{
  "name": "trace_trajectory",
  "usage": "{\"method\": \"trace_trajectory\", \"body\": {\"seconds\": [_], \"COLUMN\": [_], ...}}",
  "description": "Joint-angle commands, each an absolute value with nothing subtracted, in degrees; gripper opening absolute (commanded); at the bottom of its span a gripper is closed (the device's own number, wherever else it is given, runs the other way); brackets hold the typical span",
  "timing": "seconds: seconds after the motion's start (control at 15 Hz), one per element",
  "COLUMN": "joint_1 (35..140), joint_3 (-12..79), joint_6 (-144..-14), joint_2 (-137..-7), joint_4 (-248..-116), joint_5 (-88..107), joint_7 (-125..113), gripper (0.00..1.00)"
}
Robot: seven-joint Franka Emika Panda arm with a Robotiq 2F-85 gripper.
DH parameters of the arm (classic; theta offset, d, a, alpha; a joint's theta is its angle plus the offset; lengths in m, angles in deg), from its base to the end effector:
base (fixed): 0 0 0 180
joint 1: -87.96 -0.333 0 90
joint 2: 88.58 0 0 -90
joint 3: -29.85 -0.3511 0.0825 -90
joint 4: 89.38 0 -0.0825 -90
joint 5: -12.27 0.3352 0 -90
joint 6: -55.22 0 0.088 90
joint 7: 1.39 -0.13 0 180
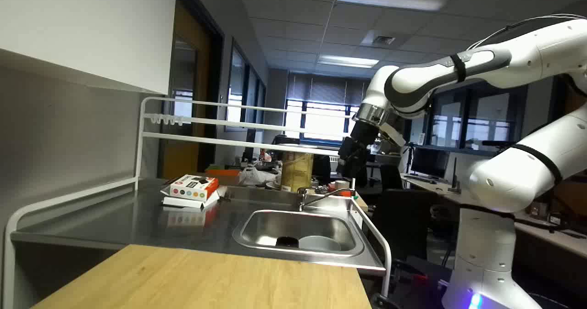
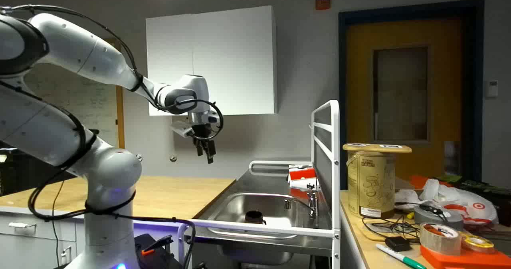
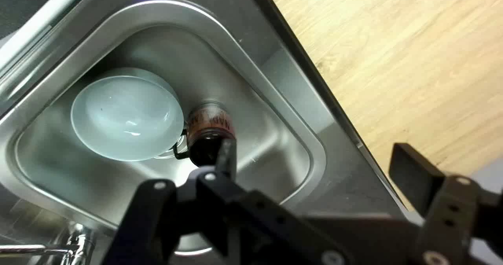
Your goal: Remove the mug cup from the sink
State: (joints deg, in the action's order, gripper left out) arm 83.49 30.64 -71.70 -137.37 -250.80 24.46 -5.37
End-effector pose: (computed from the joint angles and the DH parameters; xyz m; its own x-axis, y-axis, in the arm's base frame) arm 0.2479 0.0265 0.4704 0.9672 -0.1303 0.2182 -0.0812 -0.9720 -0.2207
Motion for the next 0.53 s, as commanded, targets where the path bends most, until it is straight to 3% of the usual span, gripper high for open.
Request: {"method": "trace_trajectory", "body": {"seconds": [0.0, 0.47], "joint_1": [83.86, 83.87], "joint_3": [30.32, 30.31], "joint_6": [-71.44, -71.43], "joint_2": [-137.28, -136.70], "joint_4": [-250.80, -250.89], "joint_5": [24.77, 24.77], "joint_7": [-5.11, -5.11], "gripper": [1.00, 1.00]}}
